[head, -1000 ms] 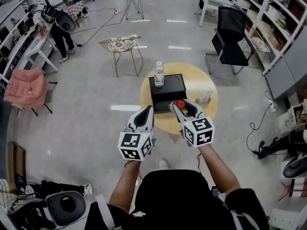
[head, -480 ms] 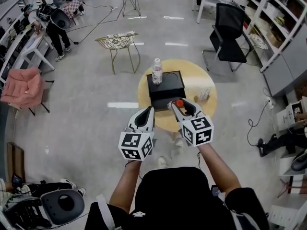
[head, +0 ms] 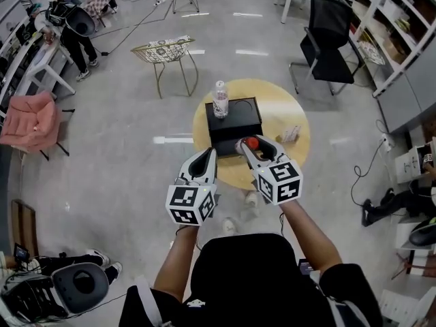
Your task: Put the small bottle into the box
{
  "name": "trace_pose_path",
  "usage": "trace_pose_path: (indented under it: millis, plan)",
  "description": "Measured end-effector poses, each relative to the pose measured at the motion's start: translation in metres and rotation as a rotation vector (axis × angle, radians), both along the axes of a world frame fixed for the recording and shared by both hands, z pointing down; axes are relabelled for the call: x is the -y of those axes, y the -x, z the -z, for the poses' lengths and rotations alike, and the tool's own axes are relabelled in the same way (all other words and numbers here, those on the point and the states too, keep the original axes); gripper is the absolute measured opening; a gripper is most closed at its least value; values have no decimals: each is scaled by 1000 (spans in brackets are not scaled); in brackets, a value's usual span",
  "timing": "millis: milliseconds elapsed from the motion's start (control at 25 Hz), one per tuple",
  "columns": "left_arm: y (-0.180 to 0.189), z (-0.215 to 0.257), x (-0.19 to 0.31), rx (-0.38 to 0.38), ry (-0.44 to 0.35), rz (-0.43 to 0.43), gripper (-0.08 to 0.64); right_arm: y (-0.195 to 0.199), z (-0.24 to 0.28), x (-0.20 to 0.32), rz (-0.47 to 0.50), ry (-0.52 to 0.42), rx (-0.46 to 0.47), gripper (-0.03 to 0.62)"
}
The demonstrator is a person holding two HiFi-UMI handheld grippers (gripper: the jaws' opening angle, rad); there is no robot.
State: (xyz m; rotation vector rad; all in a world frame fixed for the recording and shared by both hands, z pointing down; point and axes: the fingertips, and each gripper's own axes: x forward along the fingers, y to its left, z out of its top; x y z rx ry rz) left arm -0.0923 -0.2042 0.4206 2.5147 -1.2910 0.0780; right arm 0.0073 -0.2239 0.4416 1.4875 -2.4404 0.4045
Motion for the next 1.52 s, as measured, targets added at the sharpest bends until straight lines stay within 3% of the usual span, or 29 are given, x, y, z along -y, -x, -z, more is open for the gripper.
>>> trace_pose_path:
  millis: [520, 1520]
  plan:
    - [-28, -28, 79, 12, 97, 3, 12, -19, -31, 81, 28, 95, -9, 140]
    - [-55, -131, 122, 54, 286, 76, 11, -28, -157, 131, 144, 286, -74, 140]
